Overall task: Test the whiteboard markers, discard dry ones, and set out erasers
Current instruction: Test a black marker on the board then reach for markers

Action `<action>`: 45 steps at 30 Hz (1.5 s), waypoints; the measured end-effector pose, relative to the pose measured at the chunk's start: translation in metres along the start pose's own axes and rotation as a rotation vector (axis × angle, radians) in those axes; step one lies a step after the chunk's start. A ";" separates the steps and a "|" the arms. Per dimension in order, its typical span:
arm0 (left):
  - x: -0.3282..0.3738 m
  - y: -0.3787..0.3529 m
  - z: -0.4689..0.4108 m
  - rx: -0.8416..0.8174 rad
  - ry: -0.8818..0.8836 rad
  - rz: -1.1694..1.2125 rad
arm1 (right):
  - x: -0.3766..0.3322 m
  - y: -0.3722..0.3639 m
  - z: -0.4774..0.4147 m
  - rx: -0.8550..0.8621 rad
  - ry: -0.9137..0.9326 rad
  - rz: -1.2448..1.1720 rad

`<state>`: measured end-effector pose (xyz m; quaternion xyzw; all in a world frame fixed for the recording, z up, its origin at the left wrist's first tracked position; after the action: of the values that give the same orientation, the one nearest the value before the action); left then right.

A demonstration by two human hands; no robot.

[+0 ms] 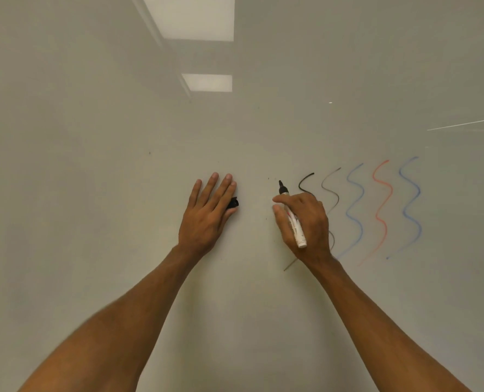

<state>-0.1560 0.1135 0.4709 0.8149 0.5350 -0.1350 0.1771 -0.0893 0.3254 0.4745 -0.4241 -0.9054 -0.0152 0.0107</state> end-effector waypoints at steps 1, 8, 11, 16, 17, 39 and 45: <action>0.000 -0.001 0.000 0.007 -0.002 -0.008 | 0.000 0.000 -0.002 0.031 -0.024 -0.002; 0.001 -0.001 0.001 0.039 -0.010 -0.028 | 0.008 -0.012 -0.002 0.091 -0.252 -0.001; 0.001 -0.002 0.001 0.049 -0.012 -0.037 | 0.005 -0.020 0.001 0.099 -0.198 -0.005; 0.000 -0.003 0.002 0.053 -0.016 -0.044 | 0.002 -0.030 0.020 -0.018 -0.048 0.034; -0.001 -0.003 0.002 0.056 -0.015 -0.043 | 0.004 -0.028 0.025 -0.001 -0.076 0.026; 0.009 0.000 0.004 0.058 0.094 0.025 | -0.012 -0.005 0.135 -0.313 -0.081 0.119; 0.036 0.009 0.050 -0.044 0.075 0.025 | -0.019 0.004 0.139 -0.430 -0.066 0.110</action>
<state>-0.1357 0.1184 0.4124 0.8219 0.5339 -0.0903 0.1767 -0.0752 0.3181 0.3351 -0.4659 -0.8566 -0.1932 -0.1090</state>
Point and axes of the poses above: each hand's wrist, its own z-axis away from the middle knuckle, its own y-axis out of the back of the hand, x = y × z, the point moved 2 cm from there along -z, towards the middle knuckle, and after that the axes turned 2 degrees about -y, right-handed, at the moved point
